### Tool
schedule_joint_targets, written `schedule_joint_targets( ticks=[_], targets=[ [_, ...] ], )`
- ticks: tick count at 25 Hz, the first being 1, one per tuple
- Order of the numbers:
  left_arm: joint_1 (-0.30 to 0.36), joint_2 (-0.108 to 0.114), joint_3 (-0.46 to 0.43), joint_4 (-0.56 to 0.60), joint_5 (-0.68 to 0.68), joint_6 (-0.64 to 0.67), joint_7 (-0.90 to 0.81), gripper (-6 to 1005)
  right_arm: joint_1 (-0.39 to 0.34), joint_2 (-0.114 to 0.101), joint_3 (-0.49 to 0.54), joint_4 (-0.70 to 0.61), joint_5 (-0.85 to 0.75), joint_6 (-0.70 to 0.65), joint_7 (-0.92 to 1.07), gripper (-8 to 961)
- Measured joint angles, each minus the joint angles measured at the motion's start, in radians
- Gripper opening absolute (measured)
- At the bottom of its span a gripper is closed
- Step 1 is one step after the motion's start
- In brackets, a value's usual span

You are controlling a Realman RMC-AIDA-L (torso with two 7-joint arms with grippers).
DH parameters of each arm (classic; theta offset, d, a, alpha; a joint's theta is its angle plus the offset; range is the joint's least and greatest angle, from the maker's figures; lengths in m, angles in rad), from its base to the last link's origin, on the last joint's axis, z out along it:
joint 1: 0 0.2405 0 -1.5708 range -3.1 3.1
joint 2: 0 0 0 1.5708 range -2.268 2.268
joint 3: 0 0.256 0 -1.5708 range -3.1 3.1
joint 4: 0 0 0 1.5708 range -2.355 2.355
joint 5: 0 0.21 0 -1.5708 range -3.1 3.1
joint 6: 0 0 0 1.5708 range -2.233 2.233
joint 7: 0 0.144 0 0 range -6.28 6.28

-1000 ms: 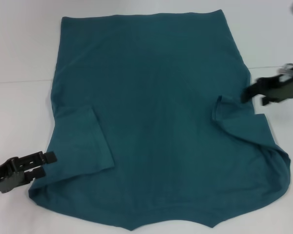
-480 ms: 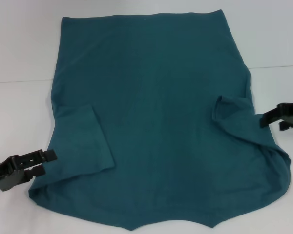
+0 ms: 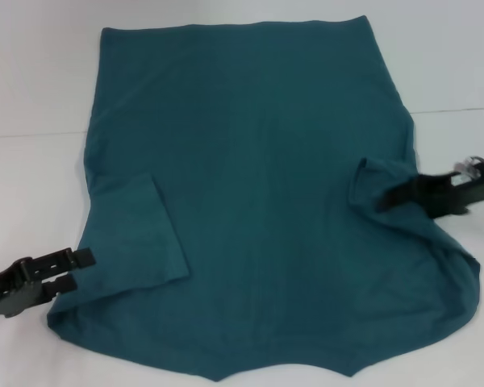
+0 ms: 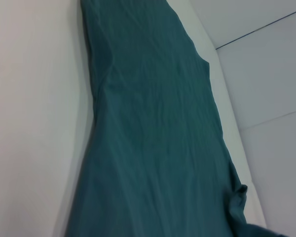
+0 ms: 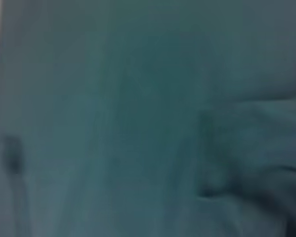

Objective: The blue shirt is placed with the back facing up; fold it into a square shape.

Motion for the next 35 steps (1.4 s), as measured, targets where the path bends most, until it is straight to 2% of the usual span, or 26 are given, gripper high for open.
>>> schedule_joint_targets(
  ticks=[4,10,16,22,28,35],
  targets=[
    [-0.002,0.0,0.0,0.0,0.0,-0.001,0.004,782,-0.003,-0.006,0.0,0.002,0.14,-0.051,-0.035,648],
    [-0.001,0.0,0.0,0.0,0.0,-0.001,0.006,783,-0.001,-0.009,-0.001,0.007,0.187,-0.08,-0.065,647],
    [0.002,0.002,0.0,0.005,0.004,0.006,0.008,784,-0.036,-0.041,0.01,-0.006,0.206,-0.108,-0.176,646],
    [0.026,0.016,-0.001,0.035,0.015,0.046,-0.033,783,-0.077,-0.06,0.071,-0.023,0.256,-0.156,-0.242,644],
    [0.05,0.018,-0.052,0.066,0.086,0.012,-0.133,783,-0.081,-0.066,0.079,-0.025,0.256,-0.171,-0.242,643],
    [0.05,0.014,-0.055,0.053,0.111,-0.038,-0.179,783,-0.081,-0.065,0.079,-0.025,0.254,-0.164,-0.243,641]
  ],
)
